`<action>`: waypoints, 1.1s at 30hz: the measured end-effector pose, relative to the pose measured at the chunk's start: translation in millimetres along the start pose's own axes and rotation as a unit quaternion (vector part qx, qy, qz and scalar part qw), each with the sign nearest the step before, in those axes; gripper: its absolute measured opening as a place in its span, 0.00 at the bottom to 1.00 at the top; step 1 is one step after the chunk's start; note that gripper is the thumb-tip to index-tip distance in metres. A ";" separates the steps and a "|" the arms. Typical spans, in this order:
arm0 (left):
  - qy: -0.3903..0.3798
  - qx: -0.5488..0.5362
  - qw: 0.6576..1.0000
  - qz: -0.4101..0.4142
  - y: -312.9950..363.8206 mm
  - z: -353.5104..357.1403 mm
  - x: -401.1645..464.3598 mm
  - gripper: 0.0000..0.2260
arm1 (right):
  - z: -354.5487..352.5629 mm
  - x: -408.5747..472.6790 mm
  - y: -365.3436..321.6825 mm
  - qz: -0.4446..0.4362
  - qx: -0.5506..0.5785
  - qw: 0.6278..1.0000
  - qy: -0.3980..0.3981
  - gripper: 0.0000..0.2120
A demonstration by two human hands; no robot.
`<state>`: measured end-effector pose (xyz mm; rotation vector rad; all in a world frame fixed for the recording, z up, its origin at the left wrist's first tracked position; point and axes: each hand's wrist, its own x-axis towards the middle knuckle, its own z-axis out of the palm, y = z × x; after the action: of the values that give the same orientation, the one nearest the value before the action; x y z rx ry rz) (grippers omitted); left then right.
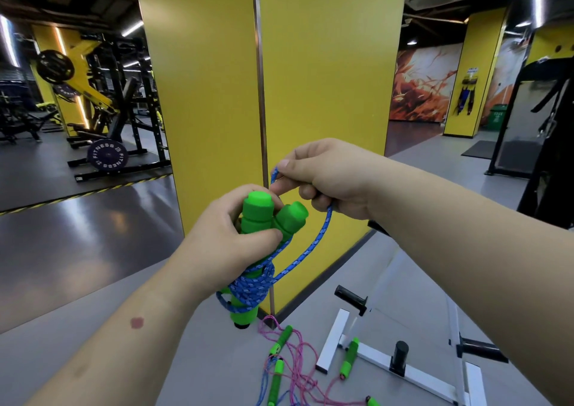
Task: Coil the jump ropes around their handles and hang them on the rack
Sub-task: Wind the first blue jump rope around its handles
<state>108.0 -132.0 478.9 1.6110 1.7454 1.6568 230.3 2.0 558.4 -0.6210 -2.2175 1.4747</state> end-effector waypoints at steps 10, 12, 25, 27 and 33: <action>0.097 -0.129 0.985 -0.053 0.1 1.2 6.8 0.16 | 14.4 -15.3 -4.3 -0.201 -0.139 0.969 0.032 0.09; 0.113 -0.209 0.969 -0.062 0.5 -0.1 8.7 0.19 | 15.3 -18.4 -4.2 -0.231 -0.182 0.955 0.034 0.08; 0.084 -0.426 0.897 -0.087 12.6 -11.5 1.7 0.15 | -5.1 -12.2 -1.4 -0.192 -0.111 0.975 -0.024 0.03; 0.065 -0.420 0.902 -0.073 9.4 -12.1 -0.3 0.18 | -7.1 -9.2 -0.1 -0.136 -0.011 0.987 -0.080 0.04; -0.061 -0.381 0.922 -0.031 3.1 -22.3 -4.1 0.16 | -15.1 -6.2 -3.4 -0.027 0.086 0.976 -0.198 0.12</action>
<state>93.9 -148.2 486.7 1.2232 0.8819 1.8256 243.3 8.7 566.5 -0.2214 -2.3297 1.8676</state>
